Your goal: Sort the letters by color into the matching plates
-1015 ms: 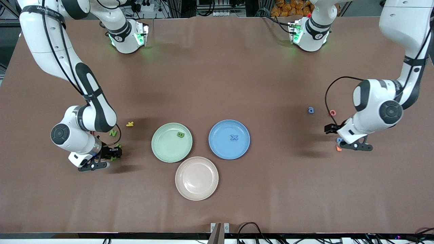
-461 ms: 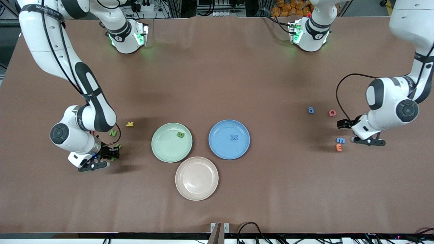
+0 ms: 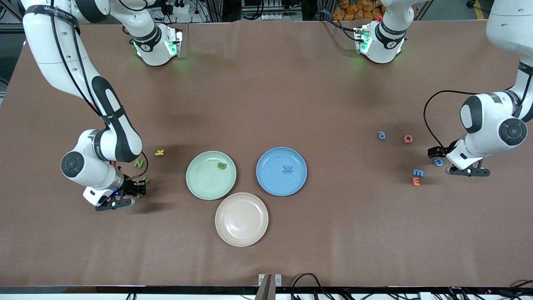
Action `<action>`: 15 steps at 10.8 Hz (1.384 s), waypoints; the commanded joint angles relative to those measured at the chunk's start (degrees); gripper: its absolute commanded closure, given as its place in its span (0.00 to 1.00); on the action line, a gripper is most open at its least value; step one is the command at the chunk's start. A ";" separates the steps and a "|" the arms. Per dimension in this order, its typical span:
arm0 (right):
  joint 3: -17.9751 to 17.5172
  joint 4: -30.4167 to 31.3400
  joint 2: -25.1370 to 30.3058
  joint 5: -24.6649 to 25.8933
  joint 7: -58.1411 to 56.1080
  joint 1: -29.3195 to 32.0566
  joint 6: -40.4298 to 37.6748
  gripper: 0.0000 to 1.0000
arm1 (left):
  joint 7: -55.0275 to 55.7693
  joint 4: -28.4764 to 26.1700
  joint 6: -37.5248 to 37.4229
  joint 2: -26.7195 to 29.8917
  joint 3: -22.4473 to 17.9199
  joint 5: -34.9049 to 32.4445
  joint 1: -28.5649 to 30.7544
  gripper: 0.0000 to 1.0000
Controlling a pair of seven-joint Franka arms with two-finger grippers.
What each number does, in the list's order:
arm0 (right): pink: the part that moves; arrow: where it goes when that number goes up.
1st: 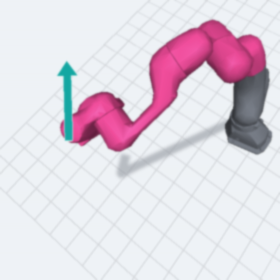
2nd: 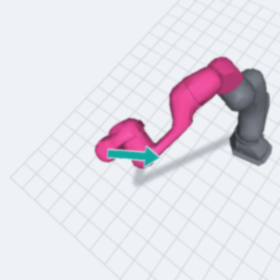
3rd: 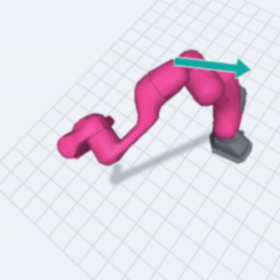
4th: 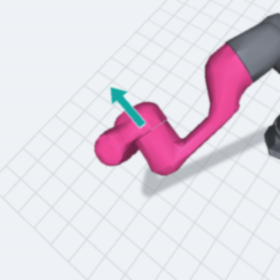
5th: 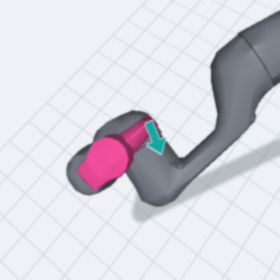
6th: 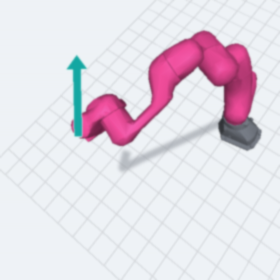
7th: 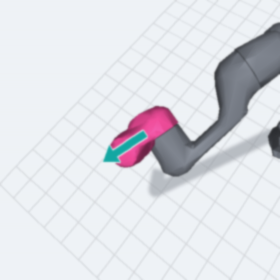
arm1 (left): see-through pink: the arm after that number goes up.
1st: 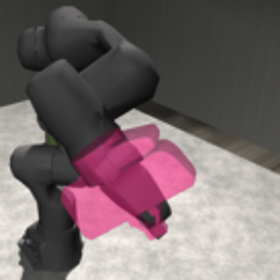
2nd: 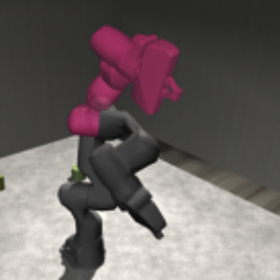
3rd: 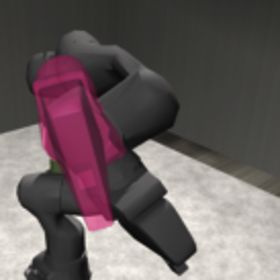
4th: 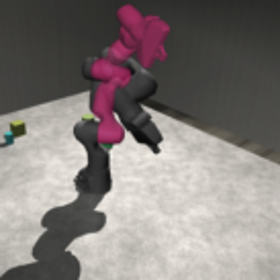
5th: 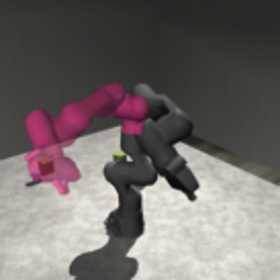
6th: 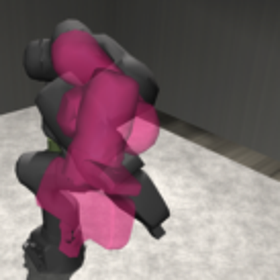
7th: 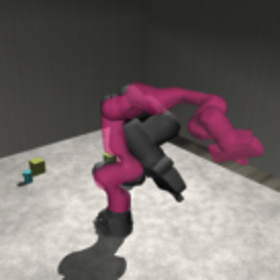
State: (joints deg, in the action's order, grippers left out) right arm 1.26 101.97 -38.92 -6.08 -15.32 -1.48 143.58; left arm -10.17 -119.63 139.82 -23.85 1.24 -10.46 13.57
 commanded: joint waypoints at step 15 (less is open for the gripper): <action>-0.38 0.95 6.84 -0.43 7.65 -3.97 -7.26 0.73 | 5.07 -2.18 11.88 -5.15 0.34 0.45 4.36 0.21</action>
State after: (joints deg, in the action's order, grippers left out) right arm 1.05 101.73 -33.36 -6.19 -11.86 -4.46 136.60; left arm -5.84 -122.34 150.92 -28.42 1.39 -10.35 17.97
